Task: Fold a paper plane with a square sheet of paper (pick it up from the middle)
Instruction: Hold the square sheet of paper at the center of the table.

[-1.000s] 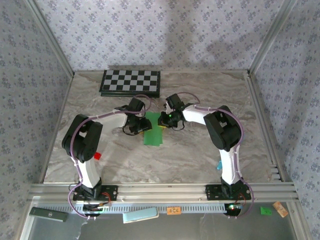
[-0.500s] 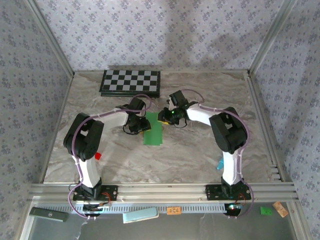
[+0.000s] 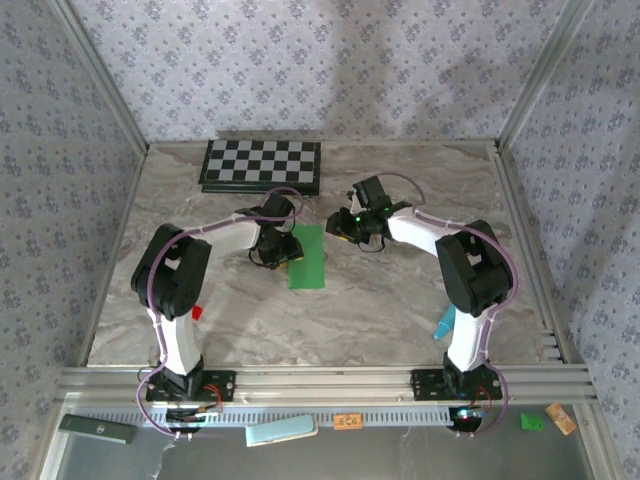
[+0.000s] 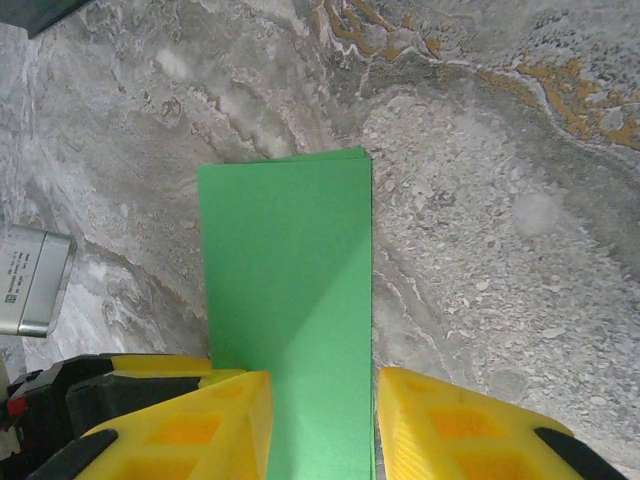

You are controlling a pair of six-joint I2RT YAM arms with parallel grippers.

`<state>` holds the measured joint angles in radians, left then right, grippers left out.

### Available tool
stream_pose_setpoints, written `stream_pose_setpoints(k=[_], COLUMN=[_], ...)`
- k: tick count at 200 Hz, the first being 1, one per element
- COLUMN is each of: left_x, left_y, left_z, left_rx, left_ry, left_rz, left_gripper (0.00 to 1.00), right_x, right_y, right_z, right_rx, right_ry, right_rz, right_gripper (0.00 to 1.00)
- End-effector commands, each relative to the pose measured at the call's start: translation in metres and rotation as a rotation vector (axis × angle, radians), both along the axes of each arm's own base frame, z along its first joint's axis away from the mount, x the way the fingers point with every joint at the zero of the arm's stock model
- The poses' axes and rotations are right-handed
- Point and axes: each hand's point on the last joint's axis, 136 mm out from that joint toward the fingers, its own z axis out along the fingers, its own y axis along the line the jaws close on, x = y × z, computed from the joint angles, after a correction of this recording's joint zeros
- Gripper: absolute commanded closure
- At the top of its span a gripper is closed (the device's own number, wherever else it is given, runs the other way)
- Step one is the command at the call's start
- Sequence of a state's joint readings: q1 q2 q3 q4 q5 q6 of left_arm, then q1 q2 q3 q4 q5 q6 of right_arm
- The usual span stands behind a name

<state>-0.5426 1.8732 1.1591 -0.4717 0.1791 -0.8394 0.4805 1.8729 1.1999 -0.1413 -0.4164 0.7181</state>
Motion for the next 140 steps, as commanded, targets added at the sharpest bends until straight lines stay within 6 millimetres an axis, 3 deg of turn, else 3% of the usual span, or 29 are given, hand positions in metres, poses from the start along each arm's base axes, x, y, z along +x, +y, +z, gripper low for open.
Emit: stream_pose_setpoints(k=[1, 140], left_x=[-0.052, -0.067], left_y=[0.043, 0.047], left_z=[-0.058, -0.075], left_rx=[0.217, 0.249], left_ry=[0.216, 0.287], left_rz=[0.027, 0.077], left_gripper=[0.57, 0.56], right_x=[-0.013, -0.024], right_y=[-0.001, 0.011], right_z=[-0.019, -0.031], right_rx=[-0.013, -0.008], right_ry=[0.05, 0.078], right_rz=[0.011, 0.059], right_gripper=[0.65, 0.66])
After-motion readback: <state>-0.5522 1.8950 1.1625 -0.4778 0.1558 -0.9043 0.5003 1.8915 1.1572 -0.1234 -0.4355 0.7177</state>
